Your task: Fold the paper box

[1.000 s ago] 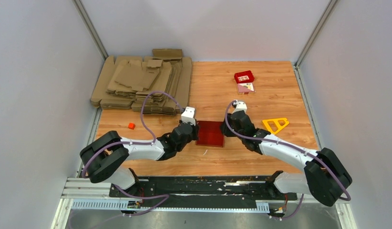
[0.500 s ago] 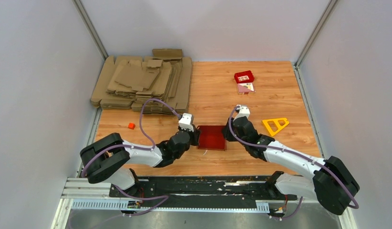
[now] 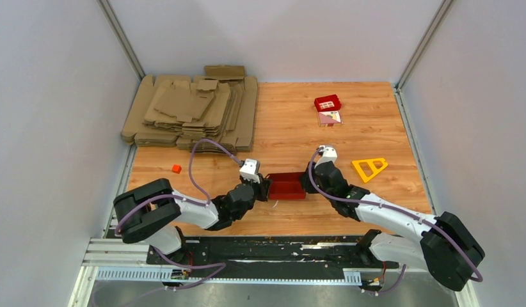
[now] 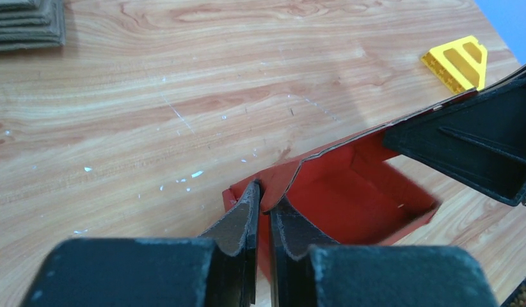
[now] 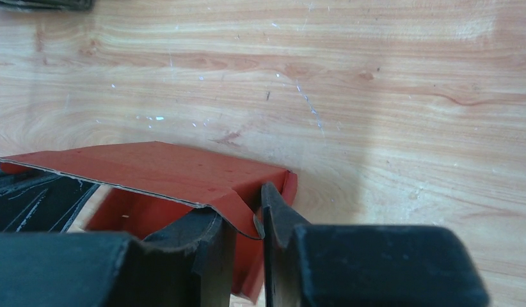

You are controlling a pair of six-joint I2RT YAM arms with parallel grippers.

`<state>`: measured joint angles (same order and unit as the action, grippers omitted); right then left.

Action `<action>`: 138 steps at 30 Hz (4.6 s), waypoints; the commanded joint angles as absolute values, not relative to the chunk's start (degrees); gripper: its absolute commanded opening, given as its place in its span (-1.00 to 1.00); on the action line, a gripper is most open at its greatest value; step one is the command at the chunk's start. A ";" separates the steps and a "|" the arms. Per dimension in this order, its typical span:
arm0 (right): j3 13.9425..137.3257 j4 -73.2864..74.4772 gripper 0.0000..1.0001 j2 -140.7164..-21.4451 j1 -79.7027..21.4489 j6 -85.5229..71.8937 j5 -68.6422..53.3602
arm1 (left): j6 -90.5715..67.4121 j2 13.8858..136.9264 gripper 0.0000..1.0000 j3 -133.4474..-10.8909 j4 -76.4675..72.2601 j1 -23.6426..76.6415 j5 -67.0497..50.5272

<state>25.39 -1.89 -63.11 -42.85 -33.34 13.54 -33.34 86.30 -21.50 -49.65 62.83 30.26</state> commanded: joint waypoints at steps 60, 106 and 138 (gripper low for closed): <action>46.25 29.83 -0.22 -68.31 -52.37 -11.51 1.53 | -21.71 91.13 -0.75 -19.29 -61.33 64.60 18.58; 45.43 39.09 0.99 -61.62 -63.43 -21.39 8.02 | -31.41 82.93 -0.90 -35.31 -15.20 42.54 -8.77; 38.88 47.86 -0.54 -51.19 -62.97 -45.97 16.75 | -31.77 88.15 -1.00 -42.64 -12.05 42.54 -17.57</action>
